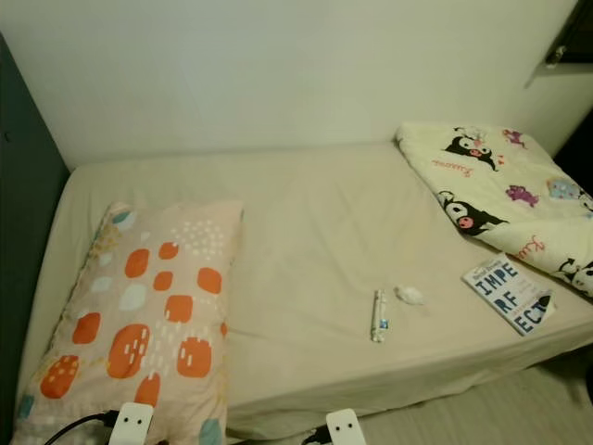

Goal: Clean up the room

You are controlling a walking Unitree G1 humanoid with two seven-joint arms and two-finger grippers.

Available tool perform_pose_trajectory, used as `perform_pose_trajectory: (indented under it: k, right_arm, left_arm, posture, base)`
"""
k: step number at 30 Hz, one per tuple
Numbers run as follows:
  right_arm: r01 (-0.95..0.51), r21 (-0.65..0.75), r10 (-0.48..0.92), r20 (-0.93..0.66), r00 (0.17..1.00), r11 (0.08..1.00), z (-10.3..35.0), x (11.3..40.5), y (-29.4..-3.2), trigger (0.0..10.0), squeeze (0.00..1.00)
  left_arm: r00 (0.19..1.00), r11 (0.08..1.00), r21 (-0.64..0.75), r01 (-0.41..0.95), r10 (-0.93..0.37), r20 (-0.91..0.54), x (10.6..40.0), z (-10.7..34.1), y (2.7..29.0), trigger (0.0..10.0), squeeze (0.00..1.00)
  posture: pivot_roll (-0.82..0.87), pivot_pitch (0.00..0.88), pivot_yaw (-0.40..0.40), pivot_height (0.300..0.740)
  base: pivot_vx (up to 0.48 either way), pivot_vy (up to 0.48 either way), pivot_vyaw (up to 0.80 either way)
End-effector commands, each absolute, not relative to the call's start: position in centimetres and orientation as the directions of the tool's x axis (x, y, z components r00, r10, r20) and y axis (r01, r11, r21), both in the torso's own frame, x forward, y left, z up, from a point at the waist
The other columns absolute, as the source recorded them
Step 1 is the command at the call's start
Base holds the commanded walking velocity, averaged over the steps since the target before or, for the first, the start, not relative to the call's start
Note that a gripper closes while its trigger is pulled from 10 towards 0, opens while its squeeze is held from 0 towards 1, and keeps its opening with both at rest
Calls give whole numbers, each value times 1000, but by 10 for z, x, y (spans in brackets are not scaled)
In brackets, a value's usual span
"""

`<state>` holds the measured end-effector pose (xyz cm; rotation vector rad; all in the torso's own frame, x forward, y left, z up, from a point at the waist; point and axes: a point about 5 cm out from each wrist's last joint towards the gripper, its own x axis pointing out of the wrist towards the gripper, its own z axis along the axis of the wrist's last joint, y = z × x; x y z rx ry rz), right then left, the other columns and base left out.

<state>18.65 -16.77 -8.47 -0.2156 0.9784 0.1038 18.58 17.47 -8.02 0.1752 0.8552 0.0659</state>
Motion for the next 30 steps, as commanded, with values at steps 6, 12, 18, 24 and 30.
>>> perform_pose_trajectory:
  k: [6, 12, 18, 24, 30]
  right_arm:
    - [-183, -131, -9, -834, 551, 974, -86, 184, -167, 10000, 0]
    - [-186, -126, -4, -838, 546, 974, -87, 181, -165, 10000, 0]
    - [-172, -118, -4, -837, 547, 978, -87, 182, -162, 10000, 0]
    - [-134, -97, -9, -838, 545, 986, -89, 178, -154, 10000, 0]
    - [-107, -76, -7, -846, 532, 991, -93, 170, -149, 10000, 0]
  left_arm:
    - [636, 982, 189, 12, 139, -759, 180, -83, 176, 10000, 0]
    - [631, 982, 187, 2, 144, -763, 178, -84, 176, 10000, 0]
    - [633, 979, 202, 30, 137, -762, 180, -84, 178, 10000, 0]
    - [642, 967, 239, 88, 128, -756, 183, -81, 189, 10000, 0]
    - [648, 957, 268, 109, 136, -749, 184, -78, 201, 10000, 0]
  posture:
    - [44, 0, -21, 740]
    - [49, 0, -20, 740]
    - [45, 0, 9, 740]
    - [78, 0, 81, 740]
    - [90, 0, 102, 740]
  base:
    - [0, 0, 0]
    - [0, 0, 0]
    - [0, 0, 0]
    - [0, 0, 0]
    - [0, 0, 0]
